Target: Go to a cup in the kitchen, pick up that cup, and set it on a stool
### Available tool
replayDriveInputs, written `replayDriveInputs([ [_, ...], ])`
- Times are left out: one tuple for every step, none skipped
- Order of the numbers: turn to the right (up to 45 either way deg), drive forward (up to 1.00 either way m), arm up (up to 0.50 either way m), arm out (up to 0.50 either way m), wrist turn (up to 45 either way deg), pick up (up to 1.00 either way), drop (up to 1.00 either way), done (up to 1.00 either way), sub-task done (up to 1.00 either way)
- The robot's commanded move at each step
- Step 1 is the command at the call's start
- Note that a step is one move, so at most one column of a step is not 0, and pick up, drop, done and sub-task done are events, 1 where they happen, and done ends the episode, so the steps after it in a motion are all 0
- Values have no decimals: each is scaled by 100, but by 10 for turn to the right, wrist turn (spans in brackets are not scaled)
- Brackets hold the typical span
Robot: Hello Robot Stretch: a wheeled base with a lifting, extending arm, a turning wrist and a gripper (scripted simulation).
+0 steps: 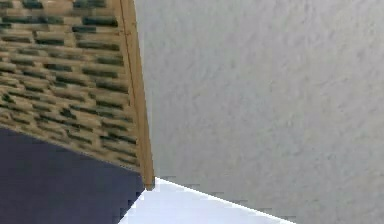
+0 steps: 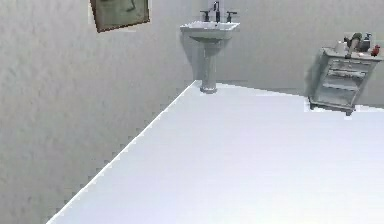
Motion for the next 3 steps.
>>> replayDriveInputs([
  [0,60,0,0,0,0,0,0,0],
  [-450,0,0,0,0,0,0,0,0],
  [-90,0,0,0,0,0,0,0,0],
])
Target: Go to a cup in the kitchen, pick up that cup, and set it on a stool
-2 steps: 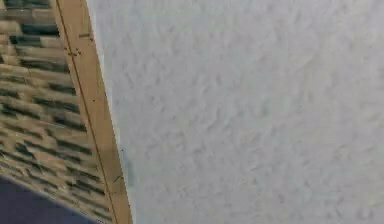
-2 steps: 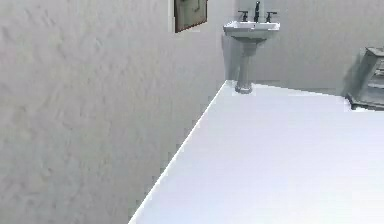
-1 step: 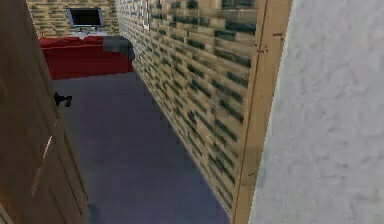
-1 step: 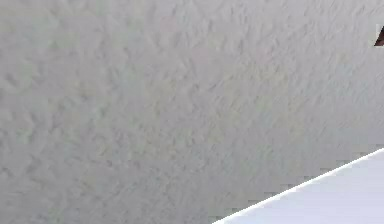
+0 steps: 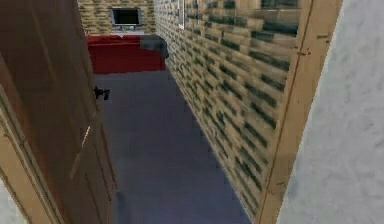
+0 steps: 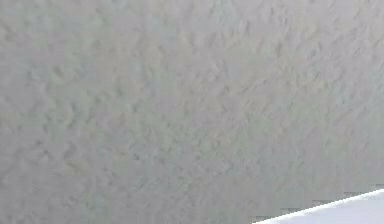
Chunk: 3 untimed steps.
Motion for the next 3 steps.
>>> replayDriveInputs([
  [0,100,0,0,0,0,0,0,0],
  [0,35,0,0,0,0,0,0,0],
  [-120,0,0,0,0,0,0,0,0],
])
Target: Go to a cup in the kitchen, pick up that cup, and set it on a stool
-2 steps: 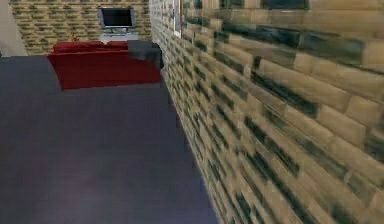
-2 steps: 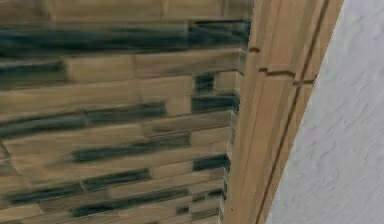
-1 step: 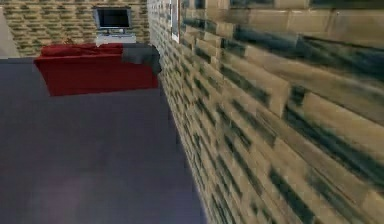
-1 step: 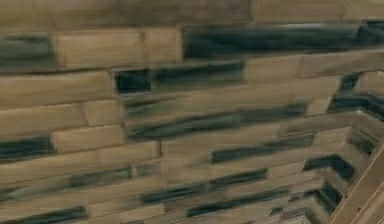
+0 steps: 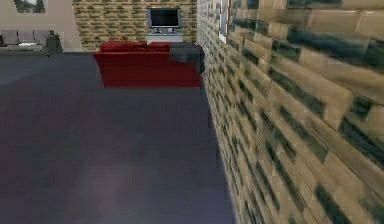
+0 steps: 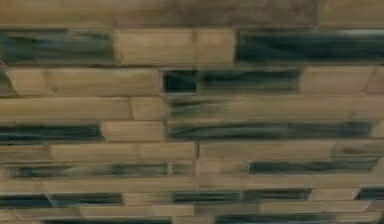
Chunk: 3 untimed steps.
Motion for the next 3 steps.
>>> replayDriveInputs([
  [0,45,0,0,0,0,0,0,0],
  [-450,0,0,0,0,0,0,0,0],
  [-210,0,0,0,0,0,0,0,0],
])
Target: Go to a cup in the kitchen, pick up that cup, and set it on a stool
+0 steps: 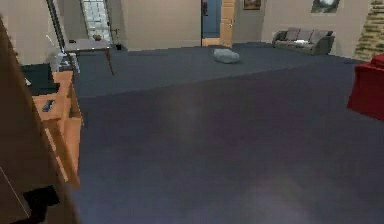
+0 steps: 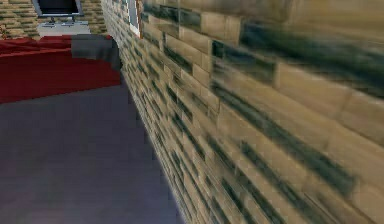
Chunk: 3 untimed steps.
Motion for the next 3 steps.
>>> replayDriveInputs([
  [0,45,0,0,0,0,0,0,0],
  [30,0,0,0,0,0,0,0,0],
  [0,55,0,0,0,0,0,0,0],
])
